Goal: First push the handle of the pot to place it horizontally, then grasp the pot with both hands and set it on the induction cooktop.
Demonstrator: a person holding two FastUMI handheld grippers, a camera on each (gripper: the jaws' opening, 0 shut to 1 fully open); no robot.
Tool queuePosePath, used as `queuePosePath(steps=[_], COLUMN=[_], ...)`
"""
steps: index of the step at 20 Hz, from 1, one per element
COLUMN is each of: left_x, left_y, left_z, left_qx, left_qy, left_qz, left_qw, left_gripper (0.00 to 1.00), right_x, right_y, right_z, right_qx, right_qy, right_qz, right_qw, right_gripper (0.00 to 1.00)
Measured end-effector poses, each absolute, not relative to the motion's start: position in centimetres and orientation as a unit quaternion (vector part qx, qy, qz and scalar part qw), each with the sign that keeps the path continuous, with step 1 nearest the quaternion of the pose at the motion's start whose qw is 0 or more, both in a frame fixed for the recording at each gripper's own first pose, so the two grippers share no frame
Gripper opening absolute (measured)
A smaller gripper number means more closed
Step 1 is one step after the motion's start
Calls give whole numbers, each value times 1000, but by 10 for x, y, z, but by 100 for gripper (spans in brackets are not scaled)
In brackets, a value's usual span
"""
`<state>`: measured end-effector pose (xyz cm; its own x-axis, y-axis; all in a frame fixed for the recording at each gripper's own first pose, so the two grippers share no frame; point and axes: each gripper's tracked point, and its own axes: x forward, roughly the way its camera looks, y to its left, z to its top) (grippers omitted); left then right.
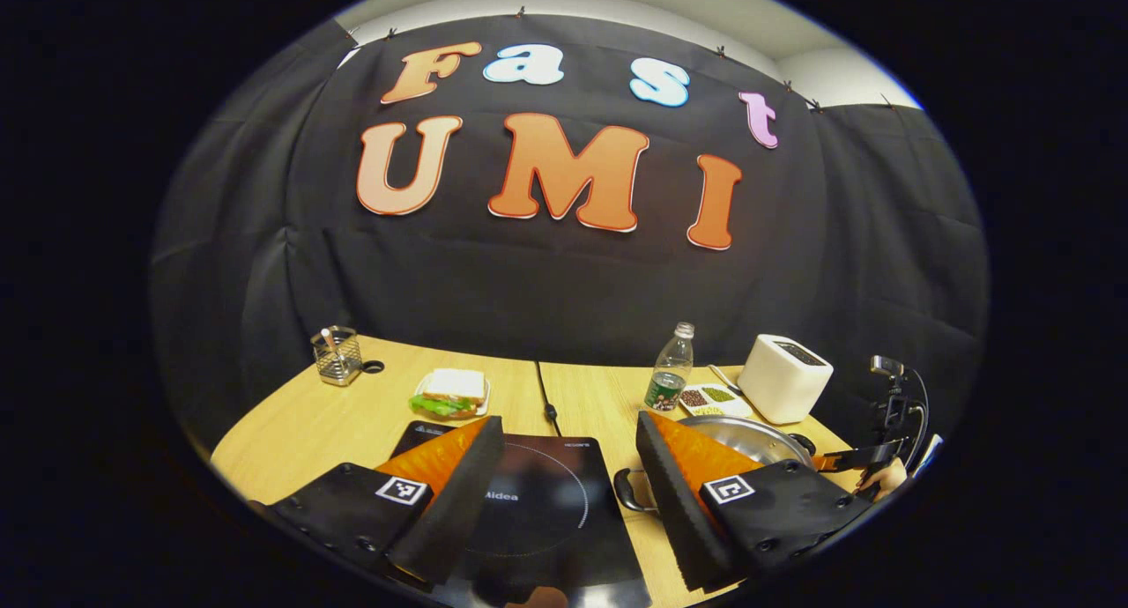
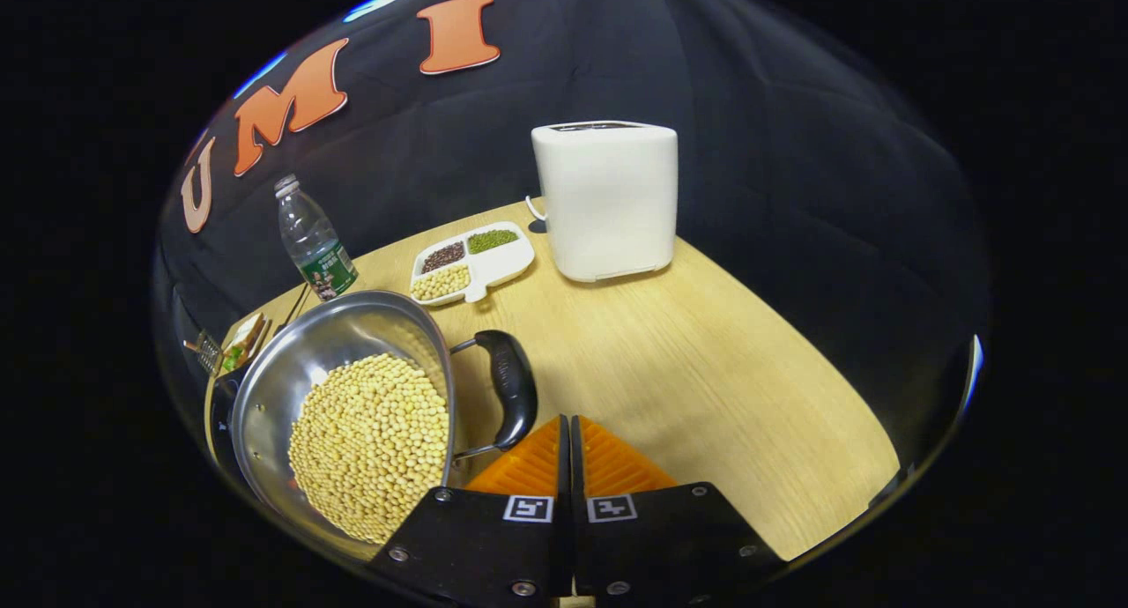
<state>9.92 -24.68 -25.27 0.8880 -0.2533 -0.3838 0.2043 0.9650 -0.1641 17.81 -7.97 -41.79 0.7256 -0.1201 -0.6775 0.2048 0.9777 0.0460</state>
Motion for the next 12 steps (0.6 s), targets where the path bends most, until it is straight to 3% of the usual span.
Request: queuePosePath(steps=[2, 4, 8, 9, 10, 11, 12], left_x=[100, 101, 106, 107, 107, 108, 108], left_y=[-266, -283, -308, -313, -317, -321, -325], left_z=[-272, -292, -329, -339, -350, -360, -366], left_qx=[-58, -48, -32, -31, -31, -32, -34], left_qy=[217, 230, 257, 267, 279, 289, 297], left_qz=[-124, -132, -143, -144, -143, -143, -145], left_qw=[966, 963, 955, 952, 949, 946, 943], left_gripper=[98, 99, 99, 98, 98, 98, 99], right_x=[180, 182, 189, 192, 194, 195, 198], right_y=[-92, -99, -107, -102, -96, -90, -82], right_z=[-410, -400, -377, -371, -365, -358, -353], right_qx=[42, 33, 28, 28, 29, 30, 30], right_qy=[344, 330, 291, 280, 272, 266, 259], right_qz=[-98, -100, -108, -103, -92, -81, -68], right_qw=[933, 938, 950, 954, 957, 960, 963], right_gripper=[2, 10, 42, 58, 58, 66, 65])
